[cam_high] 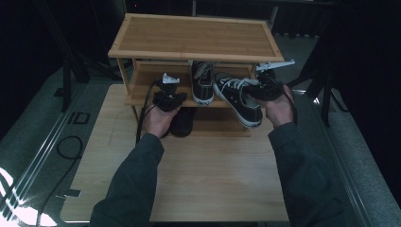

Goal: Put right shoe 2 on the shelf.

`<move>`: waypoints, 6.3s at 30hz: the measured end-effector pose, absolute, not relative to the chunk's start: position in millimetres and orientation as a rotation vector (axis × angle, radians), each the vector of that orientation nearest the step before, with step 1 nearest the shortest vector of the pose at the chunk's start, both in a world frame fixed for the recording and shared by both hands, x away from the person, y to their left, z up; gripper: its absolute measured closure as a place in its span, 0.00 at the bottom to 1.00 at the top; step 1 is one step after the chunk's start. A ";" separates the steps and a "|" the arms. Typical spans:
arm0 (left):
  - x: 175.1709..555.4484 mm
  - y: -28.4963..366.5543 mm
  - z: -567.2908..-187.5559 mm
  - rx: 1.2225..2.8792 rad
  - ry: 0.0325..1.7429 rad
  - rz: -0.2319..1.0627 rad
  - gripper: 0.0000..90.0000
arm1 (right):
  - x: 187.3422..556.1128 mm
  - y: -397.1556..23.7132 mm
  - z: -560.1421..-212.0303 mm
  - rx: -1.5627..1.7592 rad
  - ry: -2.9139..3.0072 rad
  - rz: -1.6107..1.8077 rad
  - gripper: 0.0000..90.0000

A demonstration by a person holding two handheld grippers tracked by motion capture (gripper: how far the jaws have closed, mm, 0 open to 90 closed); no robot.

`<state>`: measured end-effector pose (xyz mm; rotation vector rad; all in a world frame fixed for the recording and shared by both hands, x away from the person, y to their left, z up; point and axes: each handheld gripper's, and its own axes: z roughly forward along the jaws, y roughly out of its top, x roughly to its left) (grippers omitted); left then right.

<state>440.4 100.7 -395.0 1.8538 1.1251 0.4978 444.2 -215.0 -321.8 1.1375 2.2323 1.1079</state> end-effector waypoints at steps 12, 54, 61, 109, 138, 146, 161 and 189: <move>440.3 100.6 -395.2 1.851 1.126 0.494 0.98 | 442.4 -222.0 -319.2 1.094 2.262 1.069 0.89; 439.9 85.4 -393.6 1.896 1.101 0.554 0.98 | 360.1 -288.6 -344.0 0.968 2.345 1.063 1.00; 439.9 85.3 -393.7 1.891 1.106 0.550 0.98 | 347.3 -281.0 -353.4 0.911 2.393 1.075 1.00; 438.9 86.2 -397.0 1.856 1.110 0.533 1.00 | 353.0 -237.6 -357.5 0.801 2.456 1.151 1.00; 438.1 86.6 -398.1 1.842 1.116 0.528 1.00 | 356.8 -205.6 -359.1 0.735 2.439 1.168 1.00; 438.0 87.9 -398.3 1.837 1.116 0.515 1.00 | 357.7 -201.0 -362.2 0.740 2.399 1.134 1.00; 438.4 87.8 -398.0 1.835 1.123 0.511 1.00 | 364.6 -195.0 -360.0 0.746 2.391 1.181 1.00; 435.9 87.6 -397.5 1.831 1.122 0.512 1.00 | 374.3 -179.6 -366.2 0.720 2.378 1.077 1.00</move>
